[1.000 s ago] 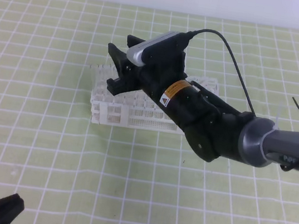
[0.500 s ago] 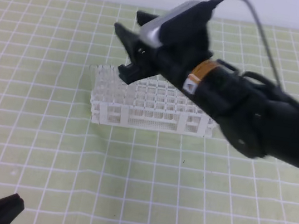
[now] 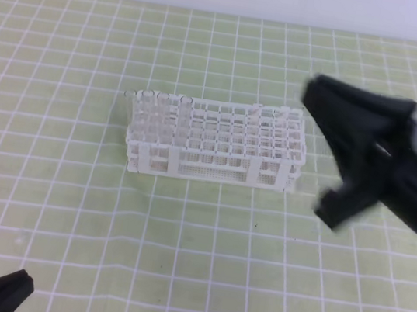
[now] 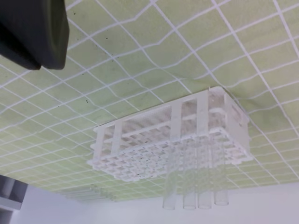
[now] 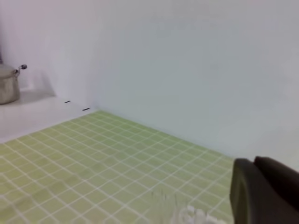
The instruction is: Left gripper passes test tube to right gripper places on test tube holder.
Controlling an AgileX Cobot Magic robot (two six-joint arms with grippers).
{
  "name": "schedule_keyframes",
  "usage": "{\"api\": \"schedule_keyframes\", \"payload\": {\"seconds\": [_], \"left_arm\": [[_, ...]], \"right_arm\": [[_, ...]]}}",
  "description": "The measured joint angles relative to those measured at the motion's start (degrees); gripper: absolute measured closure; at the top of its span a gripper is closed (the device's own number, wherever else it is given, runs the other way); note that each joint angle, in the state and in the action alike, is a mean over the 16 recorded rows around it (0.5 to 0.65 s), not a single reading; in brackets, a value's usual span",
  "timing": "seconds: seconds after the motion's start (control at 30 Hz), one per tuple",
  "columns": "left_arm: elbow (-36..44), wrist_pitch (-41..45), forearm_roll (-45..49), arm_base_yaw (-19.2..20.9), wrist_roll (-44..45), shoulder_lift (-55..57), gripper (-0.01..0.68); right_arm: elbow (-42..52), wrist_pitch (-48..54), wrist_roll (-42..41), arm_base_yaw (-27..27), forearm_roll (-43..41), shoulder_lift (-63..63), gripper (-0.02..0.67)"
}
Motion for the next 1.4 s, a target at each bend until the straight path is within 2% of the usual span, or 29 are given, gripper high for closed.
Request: {"api": "schedule_keyframes", "payload": {"seconds": [0.27, 0.43, 0.57, 0.73, 1.1, 1.23, 1.4], "left_arm": [[0.05, 0.05, 0.01, 0.01, 0.01, 0.03, 0.675], [0.00, 0.04, 0.00, 0.00, 0.00, 0.01, 0.675], [-0.15, 0.04, -0.02, -0.02, -0.02, -0.05, 0.675], [-0.26, 0.09, -0.04, -0.03, -0.04, -0.05, 0.675], [-0.02, 0.46, -0.01, 0.00, 0.00, 0.08, 0.675], [0.04, 0.51, 0.00, 0.00, 0.01, 0.08, 0.675], [0.04, 0.54, 0.00, 0.00, 0.01, 0.05, 0.675]], "right_arm": [[12.17, 1.96, 1.67, 0.00, 0.30, -13.58, 0.662], [16.39, 5.46, 1.26, -0.34, 2.08, -17.47, 0.663], [18.89, 8.75, 0.49, -2.78, 3.29, -20.22, 0.663], [23.06, 12.73, -0.40, -9.70, 4.79, -26.17, 0.663], [36.39, 16.33, -1.04, -31.70, 5.18, -49.54, 0.664], [39.33, 19.18, -0.75, -35.98, 5.40, -56.86, 0.664], [40.57, 23.56, -0.38, -37.78, 5.61, -62.26, 0.664]]}}
